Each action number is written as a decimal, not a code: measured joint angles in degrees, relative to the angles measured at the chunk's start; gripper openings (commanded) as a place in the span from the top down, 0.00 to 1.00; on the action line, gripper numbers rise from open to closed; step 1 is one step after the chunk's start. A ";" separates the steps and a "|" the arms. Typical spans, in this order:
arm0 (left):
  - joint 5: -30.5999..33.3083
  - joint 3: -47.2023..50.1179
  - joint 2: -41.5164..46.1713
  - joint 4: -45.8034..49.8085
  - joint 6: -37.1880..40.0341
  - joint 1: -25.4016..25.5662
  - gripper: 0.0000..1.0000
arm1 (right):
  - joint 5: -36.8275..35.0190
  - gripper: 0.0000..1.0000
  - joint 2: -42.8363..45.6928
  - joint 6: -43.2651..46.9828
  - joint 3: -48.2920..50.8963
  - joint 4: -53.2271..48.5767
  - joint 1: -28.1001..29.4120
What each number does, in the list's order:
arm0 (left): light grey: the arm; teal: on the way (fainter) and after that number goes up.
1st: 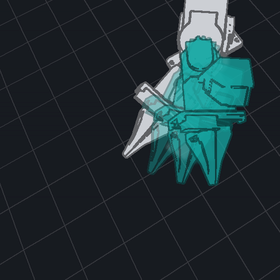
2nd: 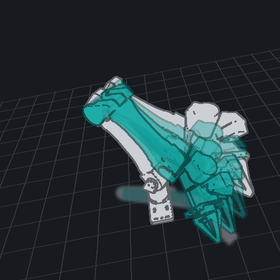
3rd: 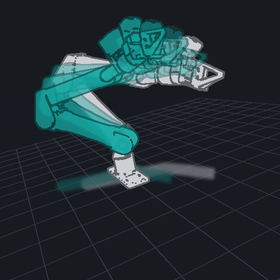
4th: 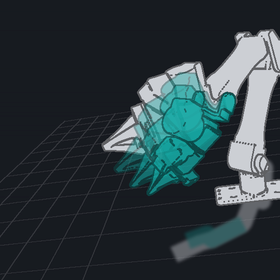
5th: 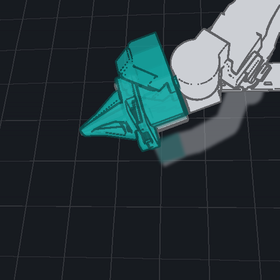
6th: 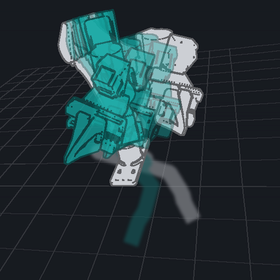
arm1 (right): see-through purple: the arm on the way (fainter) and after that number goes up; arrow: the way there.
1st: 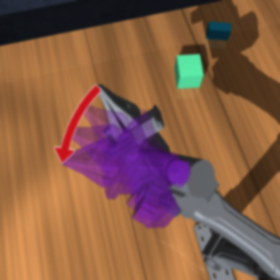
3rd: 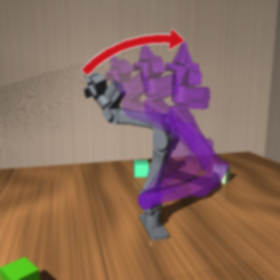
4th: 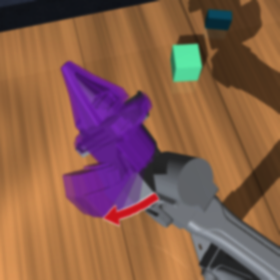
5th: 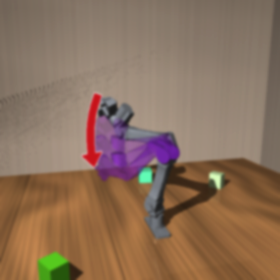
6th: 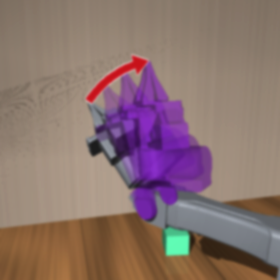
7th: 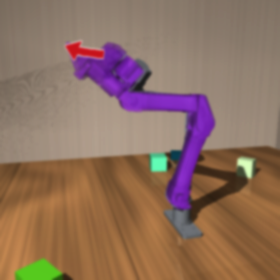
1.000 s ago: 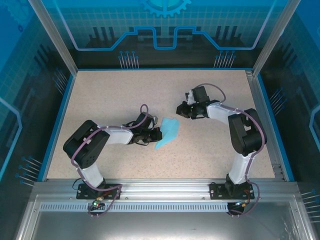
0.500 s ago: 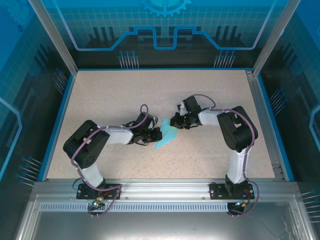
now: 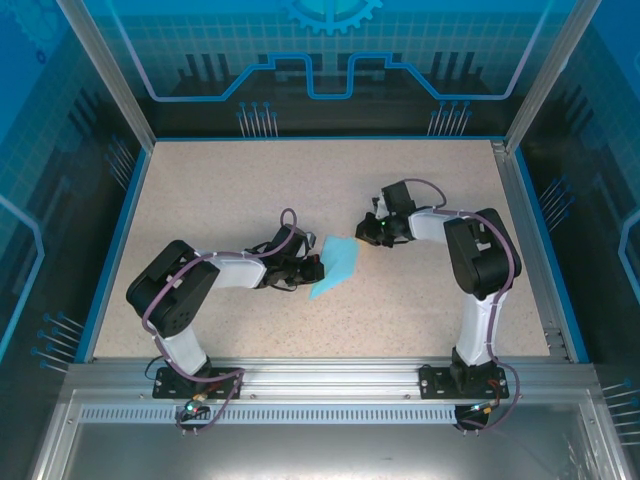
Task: Fold a paper plane with a square sheet of paper (pick it up from the middle)
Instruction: Fourth fold the wing at the center of the table.
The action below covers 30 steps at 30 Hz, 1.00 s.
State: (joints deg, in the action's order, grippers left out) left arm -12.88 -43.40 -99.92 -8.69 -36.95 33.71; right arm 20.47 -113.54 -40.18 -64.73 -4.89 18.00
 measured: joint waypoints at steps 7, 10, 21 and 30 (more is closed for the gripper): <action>0.00 0.00 0.00 0.02 0.00 0.00 0.97 | -0.24 0.91 5.62 0.61 0.11 -1.40 1.20; 0.00 0.00 0.00 0.02 0.00 0.00 0.97 | 1.79 0.92 8.17 0.52 0.61 0.66 3.63; -0.02 -0.11 0.00 0.24 0.02 0.00 0.96 | 5.66 0.94 4.15 -2.67 6.32 5.49 9.51; -0.17 -0.39 0.79 2.38 0.02 0.00 0.92 | 5.01 0.98 2.14 -2.14 6.62 5.40 9.46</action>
State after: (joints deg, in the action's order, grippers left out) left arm -13.06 -43.79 -99.13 -6.31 -36.93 33.71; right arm 25.47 -111.39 -42.33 -58.11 0.51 27.46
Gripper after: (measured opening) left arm 0.076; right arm 0.048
